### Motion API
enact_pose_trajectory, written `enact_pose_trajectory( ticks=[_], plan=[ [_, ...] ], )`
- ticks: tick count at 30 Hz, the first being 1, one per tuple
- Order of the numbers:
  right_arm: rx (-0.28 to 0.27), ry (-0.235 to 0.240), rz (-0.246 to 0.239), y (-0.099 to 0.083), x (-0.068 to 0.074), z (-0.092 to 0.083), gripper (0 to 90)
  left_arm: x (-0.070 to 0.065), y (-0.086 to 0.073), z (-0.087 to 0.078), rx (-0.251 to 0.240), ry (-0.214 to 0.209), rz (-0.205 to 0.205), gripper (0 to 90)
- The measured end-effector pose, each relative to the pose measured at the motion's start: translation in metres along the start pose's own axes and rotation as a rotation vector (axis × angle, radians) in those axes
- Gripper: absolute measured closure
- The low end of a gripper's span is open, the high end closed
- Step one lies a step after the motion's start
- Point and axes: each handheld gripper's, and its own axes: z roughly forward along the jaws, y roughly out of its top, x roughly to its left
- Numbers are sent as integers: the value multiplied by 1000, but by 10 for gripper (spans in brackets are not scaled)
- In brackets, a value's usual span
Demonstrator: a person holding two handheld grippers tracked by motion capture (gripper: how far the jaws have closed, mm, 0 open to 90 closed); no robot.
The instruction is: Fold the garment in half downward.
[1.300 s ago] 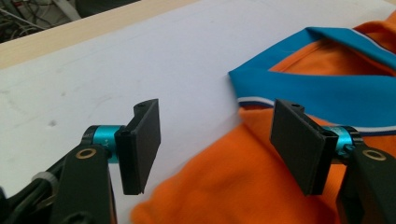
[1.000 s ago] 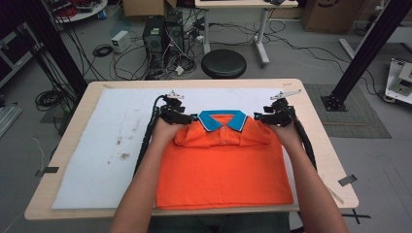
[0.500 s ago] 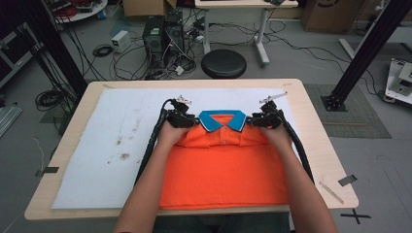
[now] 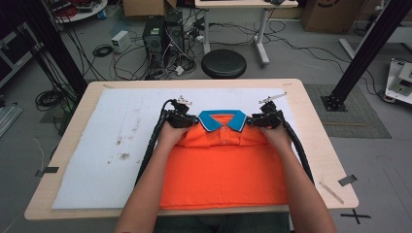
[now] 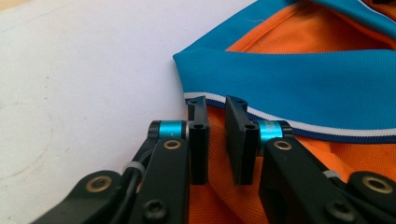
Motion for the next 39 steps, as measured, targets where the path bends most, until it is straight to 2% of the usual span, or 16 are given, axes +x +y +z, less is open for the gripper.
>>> enact_pose_trajectory(
  ticks=[1, 2, 3, 5, 8, 14, 19, 28, 34, 39],
  plan=[
    [3, 4, 5, 0, 1, 0, 675, -1, 0, 0, 5, 7, 15, 815],
    [4, 7, -8, 0, 1, 0, 706, -1, 0, -1, 3, 8, 16, 825],
    [7, 6, -1, 0, 2, 0, 717, -2, -1, -1, -2, 6, 18, 833],
    [6, 3, -12, 0, 4, -1, 795, -2, -1, -2, -5, 0, 20, 842],
    [2, -7, -27, 1, 7, -2, 842, -4, -1, -6, -24, 1, 18, 847],
    [-45, -36, -54, 1, 17, -12, 851, -7, 1, -20, -78, -1, 32, 848],
    [-114, -51, -77, 0, 24, -27, 851, -13, 2, -32, -126, -3, 46, 848],
    [-182, -24, -116, -9, 40, -56, 851, -27, -4, -57, -209, -29, 75, 848],
    [-183, -1, -125, -22, 45, -63, 851, -37, -13, -68, -226, -56, 103, 847],
    [-191, 23, -137, -33, 53, -71, 851, -46, -28, -74, -218, -81, 115, 846]
  ],
)
